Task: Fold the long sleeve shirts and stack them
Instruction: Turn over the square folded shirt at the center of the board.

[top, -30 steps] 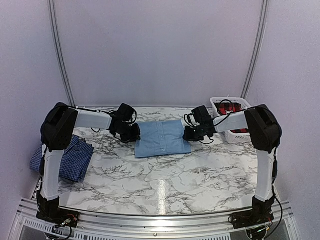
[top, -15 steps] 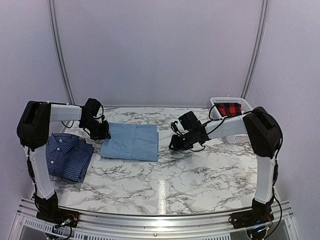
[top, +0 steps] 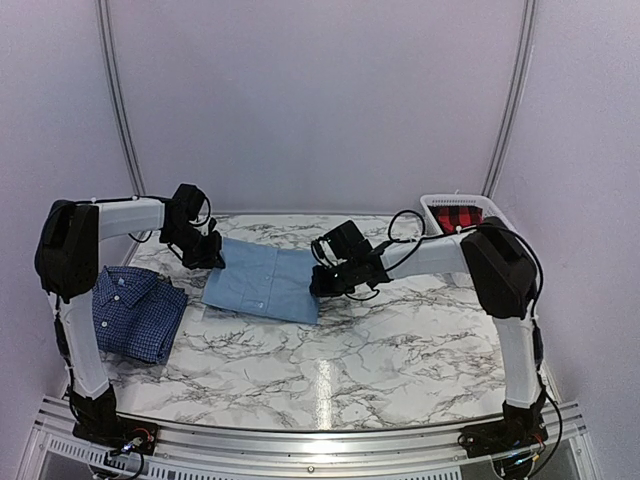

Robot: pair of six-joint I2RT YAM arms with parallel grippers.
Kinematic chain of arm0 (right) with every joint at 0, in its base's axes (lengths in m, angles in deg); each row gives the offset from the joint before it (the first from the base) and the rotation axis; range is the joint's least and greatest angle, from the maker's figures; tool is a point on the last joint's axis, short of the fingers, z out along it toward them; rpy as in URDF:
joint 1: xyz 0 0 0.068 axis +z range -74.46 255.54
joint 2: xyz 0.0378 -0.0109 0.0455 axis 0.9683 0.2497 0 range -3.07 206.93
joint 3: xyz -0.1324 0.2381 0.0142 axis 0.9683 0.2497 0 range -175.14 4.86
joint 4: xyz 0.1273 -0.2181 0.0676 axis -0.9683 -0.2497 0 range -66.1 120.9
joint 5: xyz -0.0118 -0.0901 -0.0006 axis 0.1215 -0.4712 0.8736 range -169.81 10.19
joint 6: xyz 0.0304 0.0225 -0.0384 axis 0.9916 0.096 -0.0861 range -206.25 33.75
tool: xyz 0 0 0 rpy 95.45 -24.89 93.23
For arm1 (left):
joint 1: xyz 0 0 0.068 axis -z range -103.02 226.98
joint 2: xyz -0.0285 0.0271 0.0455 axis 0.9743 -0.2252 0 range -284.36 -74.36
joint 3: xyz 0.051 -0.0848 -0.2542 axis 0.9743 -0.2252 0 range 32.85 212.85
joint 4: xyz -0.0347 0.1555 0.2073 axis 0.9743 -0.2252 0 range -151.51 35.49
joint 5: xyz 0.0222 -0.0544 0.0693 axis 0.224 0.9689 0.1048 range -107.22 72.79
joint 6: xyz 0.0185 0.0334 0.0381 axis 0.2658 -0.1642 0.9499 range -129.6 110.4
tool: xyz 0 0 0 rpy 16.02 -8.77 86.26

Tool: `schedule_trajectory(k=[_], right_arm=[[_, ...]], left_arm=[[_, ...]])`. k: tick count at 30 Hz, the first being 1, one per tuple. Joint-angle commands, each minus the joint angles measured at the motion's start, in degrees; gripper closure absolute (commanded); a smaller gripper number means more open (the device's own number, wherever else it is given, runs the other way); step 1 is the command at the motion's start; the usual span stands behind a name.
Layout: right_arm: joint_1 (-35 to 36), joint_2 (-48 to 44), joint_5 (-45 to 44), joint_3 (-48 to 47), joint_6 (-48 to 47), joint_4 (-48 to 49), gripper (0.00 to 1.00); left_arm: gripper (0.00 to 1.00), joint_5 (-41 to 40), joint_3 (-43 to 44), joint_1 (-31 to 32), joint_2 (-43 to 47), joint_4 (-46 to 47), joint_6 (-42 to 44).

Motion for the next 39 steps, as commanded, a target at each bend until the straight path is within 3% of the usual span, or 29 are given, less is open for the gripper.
schedule_trajectory(k=[1, 6, 11, 15, 18, 23, 24, 25, 27, 29, 31, 35, 39], right_arm=[[0.12, 5.03, -0.67, -4.23, 1.21, 0.14, 0.90], [2.97, 9.22, 2.34, -8.33, 2.54, 0.76, 0.91], [7.65, 14.42, 8.95, -16.43, 4.59, 2.70, 0.88], [8.65, 17.50, 14.81, -22.43, 4.03, 2.36, 0.81], [5.60, 9.99, 15.88, -12.70, 3.35, 5.63, 0.72], [-3.68, -12.58, 15.74, 13.97, 3.31, 13.82, 0.62], [-5.13, -17.52, 14.22, 18.33, 2.72, 13.00, 0.60], [-6.66, -21.95, 12.25, 21.69, 1.91, 11.84, 0.59], [-8.14, -30.54, 7.27, 28.14, 1.18, 7.92, 0.57], [-8.83, -37.99, 2.12, 31.82, 1.07, 4.06, 0.54], [-9.54, -41.73, -0.96, 34.78, 1.38, 2.11, 0.53], [-9.85, -42.79, -0.78, 38.17, 2.41, 2.98, 0.52], [-9.75, -38.75, 0.35, 37.38, 3.45, 5.13, 0.52]], left_arm=[[1.00, 1.03, 2.29, -0.49, 3.01, -3.59, 1.38], [1.00, 0.52, 5.44, -1.32, 5.53, -6.65, 1.73], [1.00, 1.82, 13.92, -1.56, 8.49, -12.90, 1.12], [1.00, 4.23, 19.54, 0.36, 9.88, -14.00, -3.11], [1.00, 2.05, 22.67, 7.18, 7.21, -14.16, -6.21], [1.00, -9.16, 28.22, 21.81, -5.37, -11.69, -17.93], [0.98, -9.84, 29.93, 25.06, -8.47, -10.27, -19.66], [0.84, -9.94, 33.09, 27.82, -12.05, -9.31, -20.74], [0.76, -9.83, 42.44, 32.94, -20.29, -9.04, -21.32], [0.59, -8.38, 51.18, 36.11, -26.93, -8.95, -22.87], [0.50, -8.86, 55.69, 37.16, -29.22, -8.49, -23.64], [0.37, -12.04, 50.79, 36.90, -24.46, -5.74, -21.36], [0.34, -15.52, 41.30, 34.17, -16.01, -4.44, -18.62]])
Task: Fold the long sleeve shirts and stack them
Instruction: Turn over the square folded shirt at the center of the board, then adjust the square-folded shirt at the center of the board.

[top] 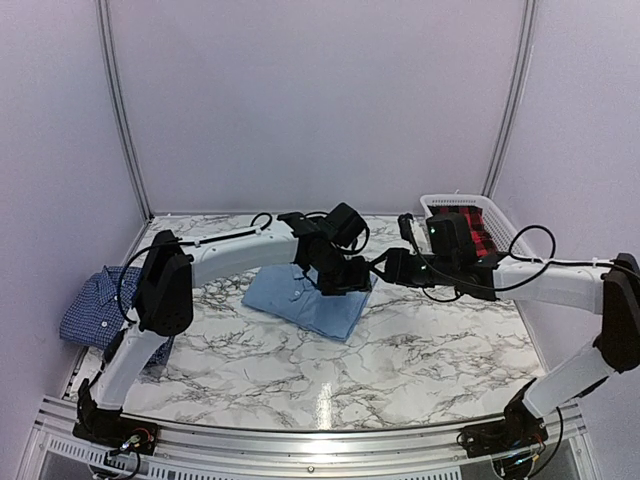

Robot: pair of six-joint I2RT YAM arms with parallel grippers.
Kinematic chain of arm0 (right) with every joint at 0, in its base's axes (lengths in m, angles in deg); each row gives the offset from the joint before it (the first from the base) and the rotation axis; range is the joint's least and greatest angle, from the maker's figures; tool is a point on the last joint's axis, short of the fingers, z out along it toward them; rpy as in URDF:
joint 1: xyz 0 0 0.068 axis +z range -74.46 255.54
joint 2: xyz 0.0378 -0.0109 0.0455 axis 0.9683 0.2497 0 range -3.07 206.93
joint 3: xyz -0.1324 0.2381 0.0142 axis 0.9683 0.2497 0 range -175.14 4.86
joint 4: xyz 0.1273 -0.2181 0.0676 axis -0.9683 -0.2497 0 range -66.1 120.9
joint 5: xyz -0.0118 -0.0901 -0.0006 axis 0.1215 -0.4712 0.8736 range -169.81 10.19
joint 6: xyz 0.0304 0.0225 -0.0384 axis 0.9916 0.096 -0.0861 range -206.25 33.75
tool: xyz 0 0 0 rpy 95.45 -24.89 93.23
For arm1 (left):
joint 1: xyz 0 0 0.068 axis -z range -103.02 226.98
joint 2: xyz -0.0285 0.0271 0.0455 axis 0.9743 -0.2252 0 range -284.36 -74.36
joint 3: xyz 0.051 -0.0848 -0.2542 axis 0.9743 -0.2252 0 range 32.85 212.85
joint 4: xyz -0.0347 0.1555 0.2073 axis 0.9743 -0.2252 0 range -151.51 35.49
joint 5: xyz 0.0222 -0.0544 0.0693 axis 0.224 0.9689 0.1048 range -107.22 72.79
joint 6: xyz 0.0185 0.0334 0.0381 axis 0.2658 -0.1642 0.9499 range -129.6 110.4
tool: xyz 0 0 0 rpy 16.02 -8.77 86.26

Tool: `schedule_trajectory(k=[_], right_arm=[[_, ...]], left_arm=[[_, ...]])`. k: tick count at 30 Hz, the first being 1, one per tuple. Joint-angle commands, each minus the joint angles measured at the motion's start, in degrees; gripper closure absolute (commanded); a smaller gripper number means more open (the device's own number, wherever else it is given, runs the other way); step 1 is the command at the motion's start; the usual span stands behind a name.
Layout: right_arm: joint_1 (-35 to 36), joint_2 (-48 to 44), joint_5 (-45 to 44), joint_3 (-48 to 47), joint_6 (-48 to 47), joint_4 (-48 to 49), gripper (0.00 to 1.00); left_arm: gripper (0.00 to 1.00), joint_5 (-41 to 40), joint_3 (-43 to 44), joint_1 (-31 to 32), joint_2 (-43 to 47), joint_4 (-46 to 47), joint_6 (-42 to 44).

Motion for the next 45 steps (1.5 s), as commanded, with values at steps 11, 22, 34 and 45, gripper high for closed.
schedule_trajectory(k=[11, 22, 34, 45], right_arm=[[1.48, 18.83, -1.79, -7.89, 1.45, -0.93, 0.51], [0.33, 27.37, -0.42, -12.22, 2.29, 0.22, 0.52], [-1.47, 30.83, -0.64, -15.19, 0.58, -1.39, 0.83], [-7.02, 30.11, 0.49, -15.33, -8.26, -5.51, 0.97]], left_arm=[[0.32, -0.09, -25.22, -20.58, 21.03, 6.57, 12.43], [0.26, 4.22, -29.95, -25.87, 15.72, 11.28, 19.11], [0.27, 9.07, -37.75, -25.19, 14.96, 19.37, 16.22], [0.30, -0.69, -50.36, -13.41, 26.28, 23.06, 0.72]])
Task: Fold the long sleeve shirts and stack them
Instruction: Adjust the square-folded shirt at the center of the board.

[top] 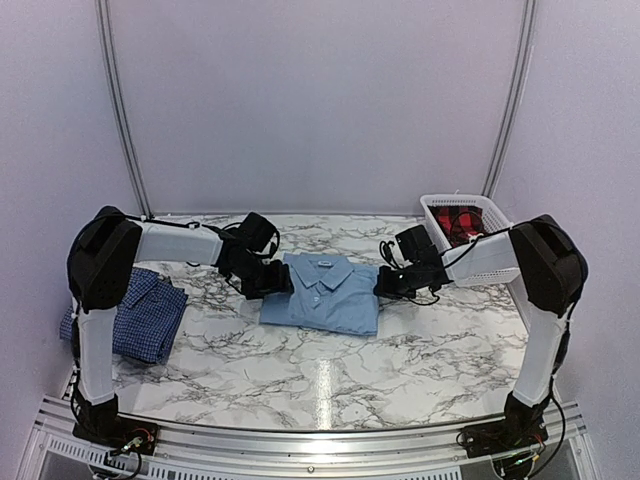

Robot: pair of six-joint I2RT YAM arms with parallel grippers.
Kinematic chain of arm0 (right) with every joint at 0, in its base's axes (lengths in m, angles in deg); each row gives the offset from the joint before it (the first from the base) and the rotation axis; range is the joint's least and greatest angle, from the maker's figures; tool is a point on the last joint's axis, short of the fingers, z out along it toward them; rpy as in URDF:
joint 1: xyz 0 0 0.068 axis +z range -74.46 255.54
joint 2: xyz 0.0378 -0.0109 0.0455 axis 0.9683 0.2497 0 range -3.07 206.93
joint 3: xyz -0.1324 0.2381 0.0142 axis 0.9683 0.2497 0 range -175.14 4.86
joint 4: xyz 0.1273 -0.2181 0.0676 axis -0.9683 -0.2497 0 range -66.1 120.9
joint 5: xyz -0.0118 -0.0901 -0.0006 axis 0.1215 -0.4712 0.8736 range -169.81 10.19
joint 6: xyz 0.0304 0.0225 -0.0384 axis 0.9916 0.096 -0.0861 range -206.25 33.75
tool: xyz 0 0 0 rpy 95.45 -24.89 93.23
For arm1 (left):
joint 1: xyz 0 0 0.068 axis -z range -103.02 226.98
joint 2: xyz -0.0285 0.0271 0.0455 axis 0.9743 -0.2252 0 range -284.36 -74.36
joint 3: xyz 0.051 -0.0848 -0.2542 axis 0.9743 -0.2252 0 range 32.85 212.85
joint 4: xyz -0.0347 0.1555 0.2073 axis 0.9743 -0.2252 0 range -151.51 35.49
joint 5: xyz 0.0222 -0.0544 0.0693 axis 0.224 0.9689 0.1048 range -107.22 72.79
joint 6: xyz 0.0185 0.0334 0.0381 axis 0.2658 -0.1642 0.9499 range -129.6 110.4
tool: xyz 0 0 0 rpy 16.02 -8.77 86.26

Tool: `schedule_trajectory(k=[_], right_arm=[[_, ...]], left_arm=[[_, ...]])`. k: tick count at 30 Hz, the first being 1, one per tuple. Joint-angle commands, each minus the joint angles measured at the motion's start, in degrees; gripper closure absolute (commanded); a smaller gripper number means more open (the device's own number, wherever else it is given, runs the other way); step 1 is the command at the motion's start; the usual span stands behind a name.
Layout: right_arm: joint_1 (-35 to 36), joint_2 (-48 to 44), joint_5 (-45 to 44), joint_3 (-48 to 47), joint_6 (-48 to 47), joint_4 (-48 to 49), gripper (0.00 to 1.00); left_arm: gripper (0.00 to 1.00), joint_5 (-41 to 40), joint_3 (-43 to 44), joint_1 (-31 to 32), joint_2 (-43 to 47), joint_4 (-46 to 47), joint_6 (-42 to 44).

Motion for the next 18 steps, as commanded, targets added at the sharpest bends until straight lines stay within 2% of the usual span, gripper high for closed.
schedule_trajectory(k=[1, 4, 8, 12, 18], right_arm=[[-1.97, -0.14, -0.68, -1.49, -5.08, -4.20, 0.97], [-3.49, -0.81, -1.48, -1.27, -6.47, -5.35, 0.95], [-4.07, -2.48, -2.77, -1.76, -7.86, -7.26, 0.83], [-3.84, -5.07, -2.82, -1.80, -7.98, -8.64, 0.69], [-2.25, -8.38, -3.93, -1.51, -7.37, -9.67, 0.57]], left_arm=[[0.31, -4.36, -2.18, 6.07, 4.50, 0.82, -7.54], [0.31, -7.30, -2.92, 8.74, 5.64, 0.82, -9.17], [0.30, -11.87, -4.90, 8.54, 7.98, 0.78, -9.50], [0.29, -11.55, -5.96, 6.99, 9.40, 0.44, -8.71], [0.27, -11.15, -7.88, 5.08, 11.63, 0.27, -6.66]])
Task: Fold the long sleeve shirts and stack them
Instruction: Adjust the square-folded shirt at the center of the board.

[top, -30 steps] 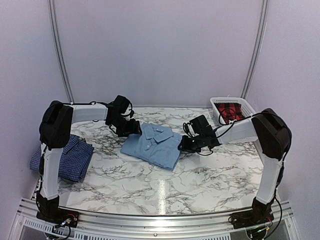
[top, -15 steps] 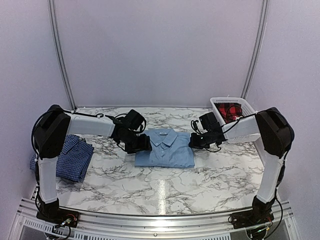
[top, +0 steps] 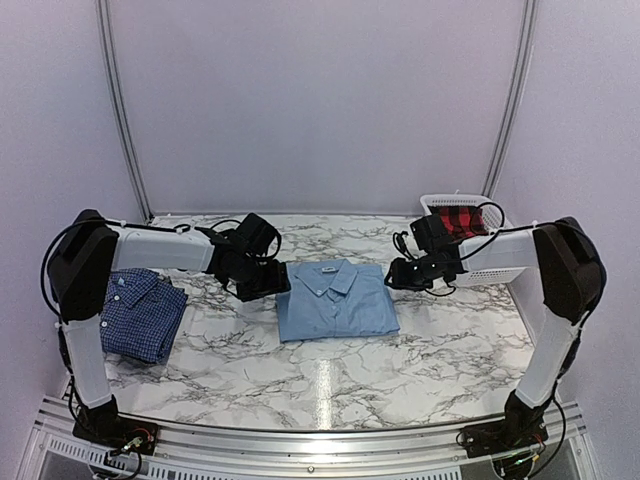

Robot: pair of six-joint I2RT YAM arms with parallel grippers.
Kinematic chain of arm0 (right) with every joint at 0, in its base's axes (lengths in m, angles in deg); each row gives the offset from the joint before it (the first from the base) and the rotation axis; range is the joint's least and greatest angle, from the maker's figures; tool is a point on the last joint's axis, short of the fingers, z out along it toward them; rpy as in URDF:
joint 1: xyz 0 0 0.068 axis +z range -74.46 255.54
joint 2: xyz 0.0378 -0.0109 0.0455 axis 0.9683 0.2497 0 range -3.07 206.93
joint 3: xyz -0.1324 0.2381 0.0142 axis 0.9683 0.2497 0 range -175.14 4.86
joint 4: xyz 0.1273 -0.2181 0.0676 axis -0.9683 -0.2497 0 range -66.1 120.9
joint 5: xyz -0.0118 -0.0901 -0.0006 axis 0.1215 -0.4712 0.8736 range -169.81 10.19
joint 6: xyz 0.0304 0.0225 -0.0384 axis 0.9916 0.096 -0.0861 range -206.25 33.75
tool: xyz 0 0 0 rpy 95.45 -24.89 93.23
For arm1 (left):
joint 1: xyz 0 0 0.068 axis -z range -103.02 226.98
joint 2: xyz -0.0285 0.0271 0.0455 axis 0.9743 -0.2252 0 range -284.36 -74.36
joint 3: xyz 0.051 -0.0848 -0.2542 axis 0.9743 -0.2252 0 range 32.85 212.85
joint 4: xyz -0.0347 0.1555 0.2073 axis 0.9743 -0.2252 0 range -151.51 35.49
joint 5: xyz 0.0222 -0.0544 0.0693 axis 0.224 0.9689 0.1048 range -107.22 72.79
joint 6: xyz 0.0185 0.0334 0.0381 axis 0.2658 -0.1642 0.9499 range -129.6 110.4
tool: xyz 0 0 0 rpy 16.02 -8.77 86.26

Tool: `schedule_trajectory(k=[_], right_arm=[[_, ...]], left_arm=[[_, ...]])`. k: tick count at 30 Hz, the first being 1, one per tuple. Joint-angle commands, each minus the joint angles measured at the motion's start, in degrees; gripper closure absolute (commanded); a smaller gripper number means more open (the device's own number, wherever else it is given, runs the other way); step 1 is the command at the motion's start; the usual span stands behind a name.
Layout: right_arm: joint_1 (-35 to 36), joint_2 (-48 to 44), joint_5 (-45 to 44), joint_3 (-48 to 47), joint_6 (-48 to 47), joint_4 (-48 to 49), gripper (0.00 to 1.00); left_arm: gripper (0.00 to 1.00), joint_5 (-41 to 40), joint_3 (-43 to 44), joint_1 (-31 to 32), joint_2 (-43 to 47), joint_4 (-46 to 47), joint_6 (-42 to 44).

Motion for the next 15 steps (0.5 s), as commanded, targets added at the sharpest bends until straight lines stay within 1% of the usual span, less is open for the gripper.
schedule_trajectory(k=[1, 11, 15], right_arm=[[0.99, -2.40, -1.09, -1.33, -0.16, -1.44, 0.56], [1.14, 2.55, 1.30, -3.08, 0.01, -0.29, 0.56], [2.41, 5.45, 0.21, -4.58, 0.35, -0.66, 0.57]], left_arm=[[0.27, -0.81, -1.81, -1.13, 3.46, 0.01, 1.32], [0.26, -1.07, -7.07, -4.36, 9.12, -0.07, 1.58], [0.26, -1.17, -9.13, -5.49, 11.02, 0.00, 1.54]])
